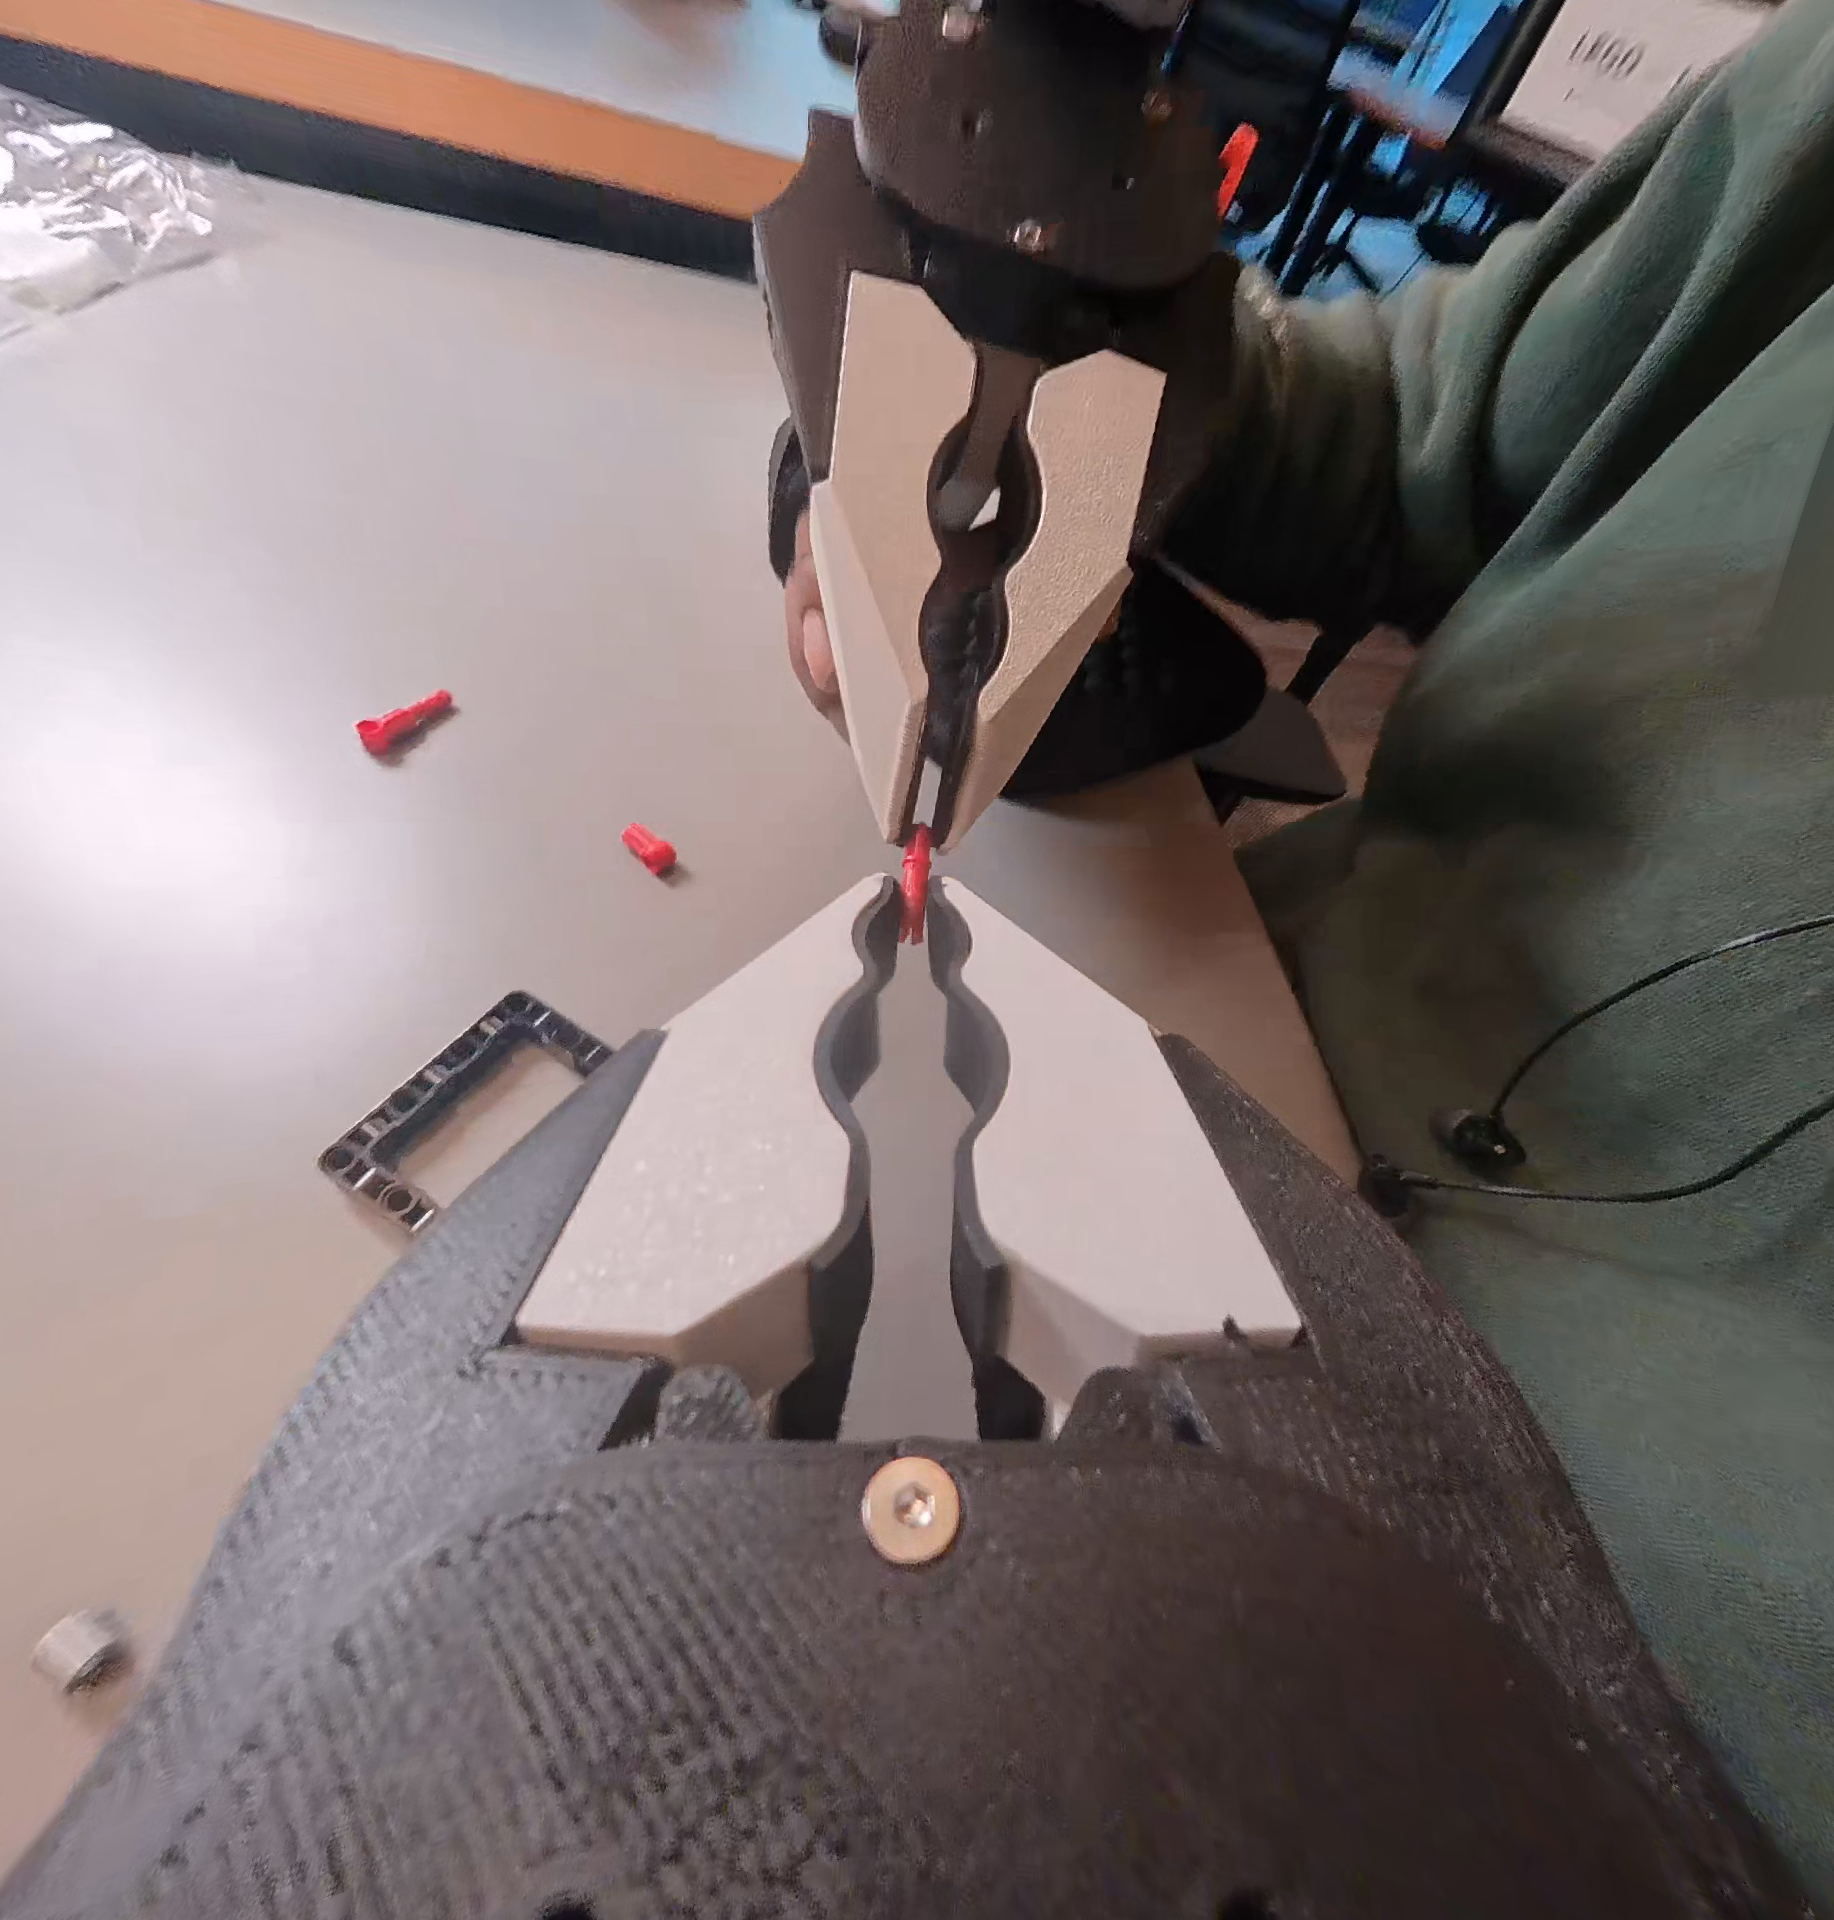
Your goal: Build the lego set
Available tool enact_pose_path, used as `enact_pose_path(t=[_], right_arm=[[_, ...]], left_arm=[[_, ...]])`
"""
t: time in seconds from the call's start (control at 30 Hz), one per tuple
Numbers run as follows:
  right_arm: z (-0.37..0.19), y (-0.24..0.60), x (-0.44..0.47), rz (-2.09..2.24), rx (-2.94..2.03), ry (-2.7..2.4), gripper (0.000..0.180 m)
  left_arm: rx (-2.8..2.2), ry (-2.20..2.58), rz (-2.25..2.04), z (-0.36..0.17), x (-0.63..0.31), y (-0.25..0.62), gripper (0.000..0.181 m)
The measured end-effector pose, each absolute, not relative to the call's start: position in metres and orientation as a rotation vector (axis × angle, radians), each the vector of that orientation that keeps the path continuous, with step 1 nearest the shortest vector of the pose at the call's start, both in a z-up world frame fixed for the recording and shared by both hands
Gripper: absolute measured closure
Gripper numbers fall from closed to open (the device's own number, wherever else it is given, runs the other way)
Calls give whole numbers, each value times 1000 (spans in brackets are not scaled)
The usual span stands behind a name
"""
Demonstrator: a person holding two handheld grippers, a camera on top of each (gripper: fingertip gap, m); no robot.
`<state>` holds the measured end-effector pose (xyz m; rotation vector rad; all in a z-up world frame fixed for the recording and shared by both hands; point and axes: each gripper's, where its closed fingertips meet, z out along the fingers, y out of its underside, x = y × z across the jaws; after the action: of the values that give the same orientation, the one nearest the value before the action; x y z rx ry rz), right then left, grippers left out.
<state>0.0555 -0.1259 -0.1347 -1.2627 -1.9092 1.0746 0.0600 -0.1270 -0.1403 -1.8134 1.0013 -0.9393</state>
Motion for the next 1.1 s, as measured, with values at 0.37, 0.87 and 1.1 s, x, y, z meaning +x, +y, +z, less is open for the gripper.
enact_pose_path(t=[0.37, 0.87, 1.1], right_arm=[[-108, -139, 60, 1141, -997, -1772, 163], [-113, -153, 63, 1070, -851, -1861, 176], [-115, -155, 62, 1005, -805, -1873, 177]], left_arm=[[-1673, 931, -1205, -112, 67, -137, 178], [-1695, 964, -1384, -115, 72, -153, 178], [-1726, 952, -1432, -117, 73, -154, 178]])
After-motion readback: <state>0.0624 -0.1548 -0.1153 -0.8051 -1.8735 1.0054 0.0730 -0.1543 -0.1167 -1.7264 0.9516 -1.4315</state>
